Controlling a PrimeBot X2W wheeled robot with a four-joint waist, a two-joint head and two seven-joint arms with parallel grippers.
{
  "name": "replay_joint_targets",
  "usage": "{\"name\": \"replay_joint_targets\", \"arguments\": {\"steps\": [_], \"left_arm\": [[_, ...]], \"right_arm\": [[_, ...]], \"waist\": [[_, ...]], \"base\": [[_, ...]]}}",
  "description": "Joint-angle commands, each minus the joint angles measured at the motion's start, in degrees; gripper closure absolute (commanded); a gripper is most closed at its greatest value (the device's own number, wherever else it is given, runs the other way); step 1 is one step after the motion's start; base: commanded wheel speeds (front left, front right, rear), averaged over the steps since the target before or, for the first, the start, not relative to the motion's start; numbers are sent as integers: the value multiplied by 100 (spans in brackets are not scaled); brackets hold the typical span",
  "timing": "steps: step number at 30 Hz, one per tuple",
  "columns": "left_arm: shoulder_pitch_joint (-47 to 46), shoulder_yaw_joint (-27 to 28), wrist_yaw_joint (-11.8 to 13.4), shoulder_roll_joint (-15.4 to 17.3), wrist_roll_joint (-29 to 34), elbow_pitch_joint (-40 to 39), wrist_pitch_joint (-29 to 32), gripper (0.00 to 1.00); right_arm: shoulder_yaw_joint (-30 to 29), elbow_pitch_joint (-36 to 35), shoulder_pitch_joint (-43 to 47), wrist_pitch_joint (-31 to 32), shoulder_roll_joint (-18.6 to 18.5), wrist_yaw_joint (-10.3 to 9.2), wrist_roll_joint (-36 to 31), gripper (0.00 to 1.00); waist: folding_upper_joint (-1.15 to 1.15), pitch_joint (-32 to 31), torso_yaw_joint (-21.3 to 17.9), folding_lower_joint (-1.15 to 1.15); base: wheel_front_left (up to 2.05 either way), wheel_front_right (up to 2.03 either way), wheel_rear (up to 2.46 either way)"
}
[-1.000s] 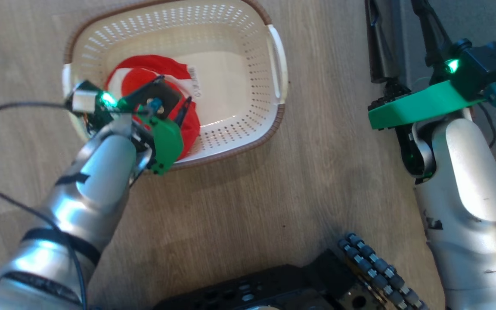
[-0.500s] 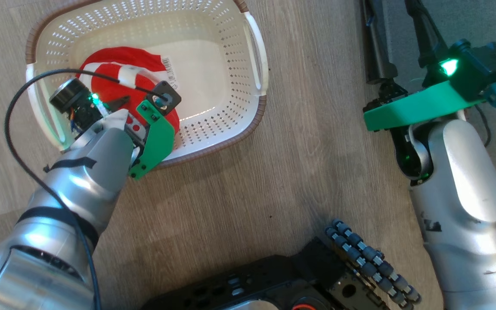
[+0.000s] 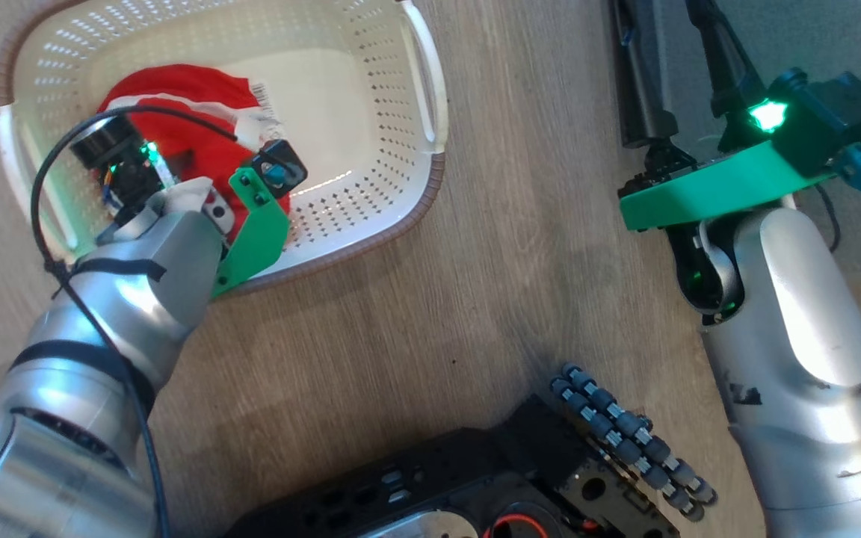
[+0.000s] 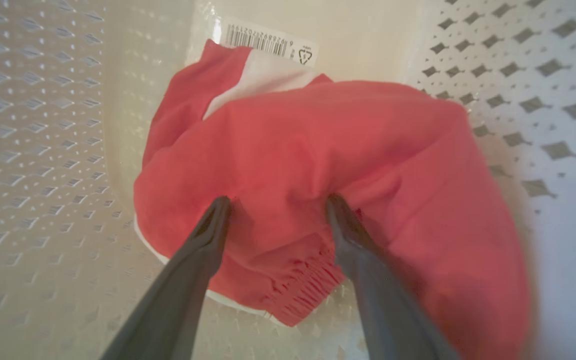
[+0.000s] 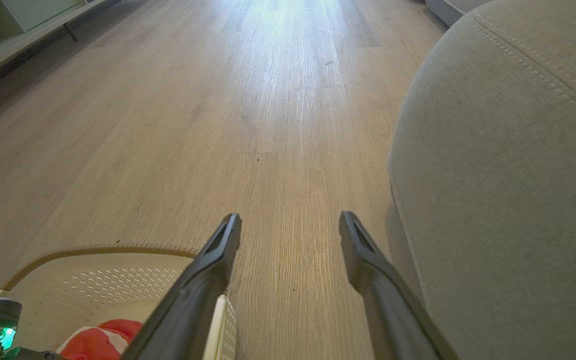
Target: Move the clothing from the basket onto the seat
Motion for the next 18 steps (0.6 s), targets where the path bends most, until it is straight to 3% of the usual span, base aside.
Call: {"name": "replay_joint_targets", "arguments": {"steps": [1, 6, 7, 9, 18], "left_arm": [[-3, -17, 36, 124, 76, -34, 45, 0], [-19, -241, 92, 237, 232, 6, 90, 0], [-25, -268, 101, 248, 243, 11, 85, 18], [-30, -300, 118, 256, 240, 17, 51, 100], [159, -142, 182, 104, -124, 26, -392, 100]], "right_arm": [[102, -178, 152, -51, 67, -1, 72, 0], [155, -230, 158, -51, 67, -1, 177, 0], [151, -233, 158, -51, 67, -1, 192, 0], [138, -228, 153, -51, 67, -1, 206, 0], [-27, -103, 173, -51, 68, -1, 60, 0]], "waist": [[0, 51, -56, 0], [0, 137, -168, 0], [0, 145, -178, 0], [0, 138, -186, 0], [0, -333, -7, 0]], "base": [[0, 0, 0], [0, 0, 0], [0, 0, 0], [0, 0, 0], [0, 0, 0]]}}
